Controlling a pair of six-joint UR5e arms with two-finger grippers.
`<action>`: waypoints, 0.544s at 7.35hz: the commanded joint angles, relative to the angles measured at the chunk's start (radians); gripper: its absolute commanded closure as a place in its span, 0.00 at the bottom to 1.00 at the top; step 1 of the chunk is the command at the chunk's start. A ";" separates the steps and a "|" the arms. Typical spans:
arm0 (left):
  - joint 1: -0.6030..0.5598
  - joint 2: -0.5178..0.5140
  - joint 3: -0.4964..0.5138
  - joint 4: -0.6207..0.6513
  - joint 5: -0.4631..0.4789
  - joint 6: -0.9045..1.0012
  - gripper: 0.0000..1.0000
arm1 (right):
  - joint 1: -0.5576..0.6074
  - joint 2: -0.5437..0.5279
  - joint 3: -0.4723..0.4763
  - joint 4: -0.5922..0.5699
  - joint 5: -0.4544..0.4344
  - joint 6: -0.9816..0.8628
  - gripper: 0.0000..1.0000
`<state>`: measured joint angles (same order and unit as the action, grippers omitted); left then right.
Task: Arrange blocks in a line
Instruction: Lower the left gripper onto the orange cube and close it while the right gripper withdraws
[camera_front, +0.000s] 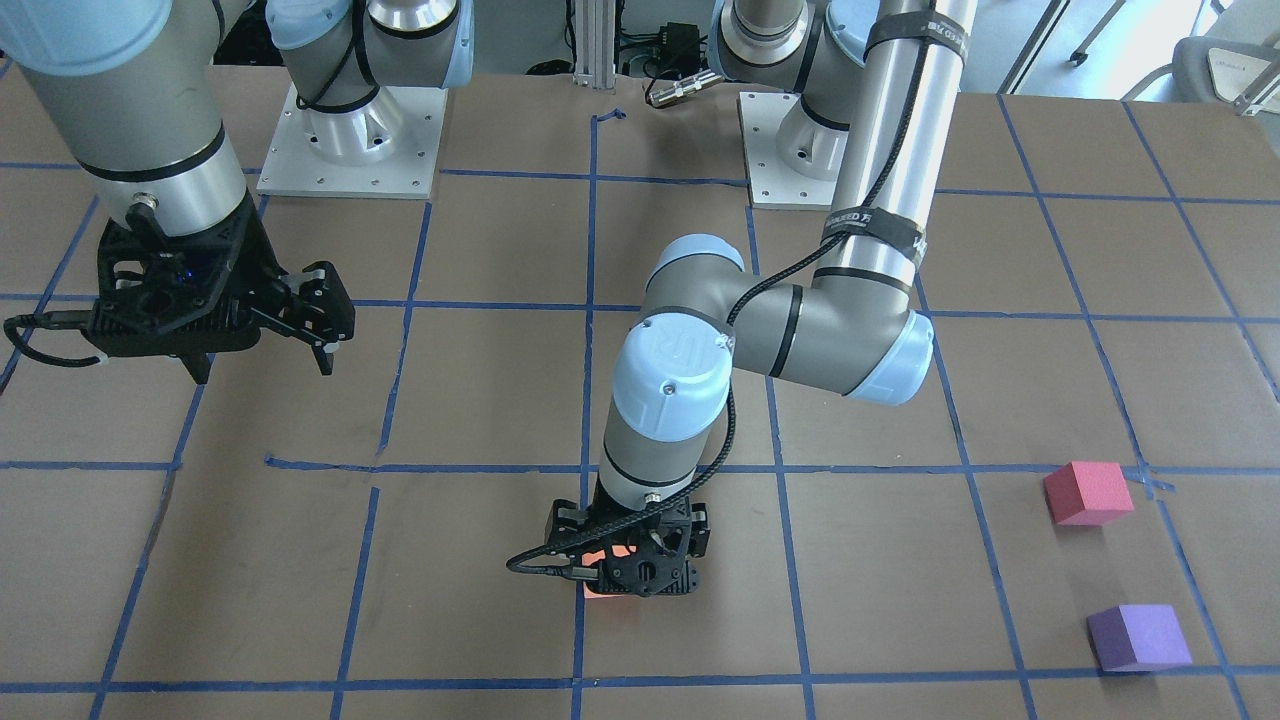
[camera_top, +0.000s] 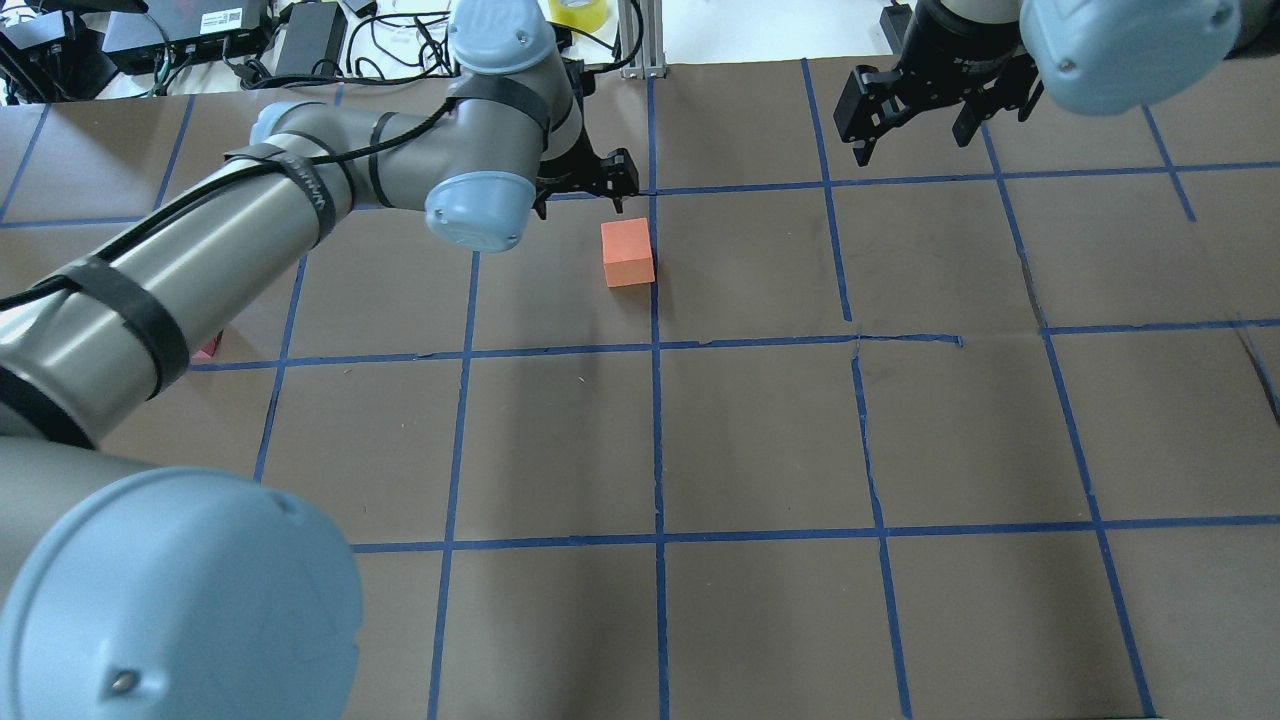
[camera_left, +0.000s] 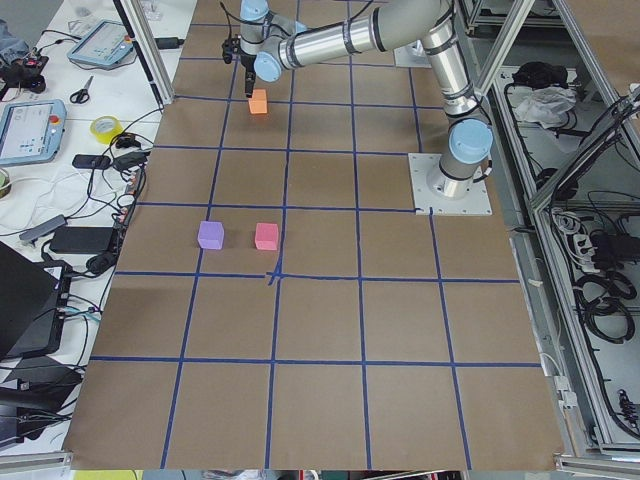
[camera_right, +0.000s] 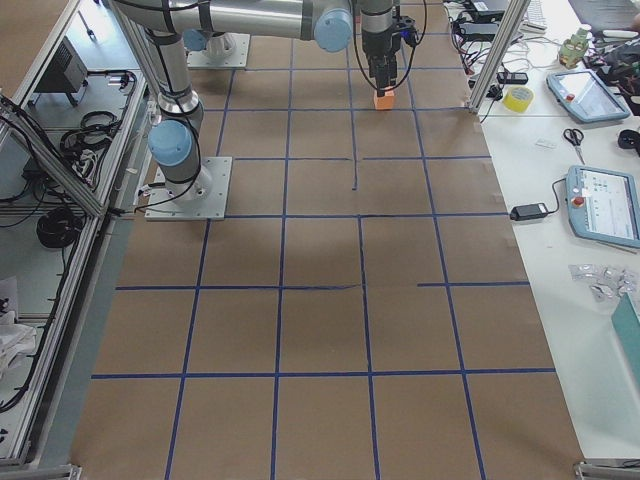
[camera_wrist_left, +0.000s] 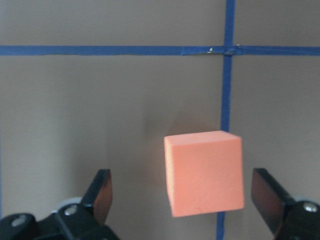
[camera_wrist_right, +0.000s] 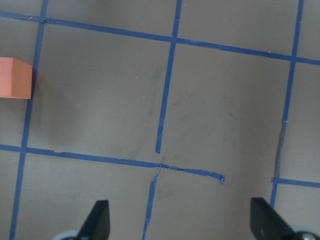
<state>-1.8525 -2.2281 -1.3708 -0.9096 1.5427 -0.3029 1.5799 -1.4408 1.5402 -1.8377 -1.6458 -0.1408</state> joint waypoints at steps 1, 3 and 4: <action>-0.017 -0.073 0.028 0.008 0.011 -0.015 0.00 | 0.000 -0.044 0.014 0.053 -0.025 0.001 0.00; -0.017 -0.073 0.021 0.005 0.071 0.011 0.00 | 0.000 -0.093 0.014 0.220 0.001 -0.002 0.00; -0.017 -0.067 0.022 0.003 0.071 0.013 0.00 | 0.000 -0.104 0.014 0.228 0.096 0.001 0.00</action>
<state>-1.8695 -2.2975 -1.3474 -0.9052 1.6036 -0.2928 1.5800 -1.5245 1.5545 -1.6596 -1.6320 -0.1408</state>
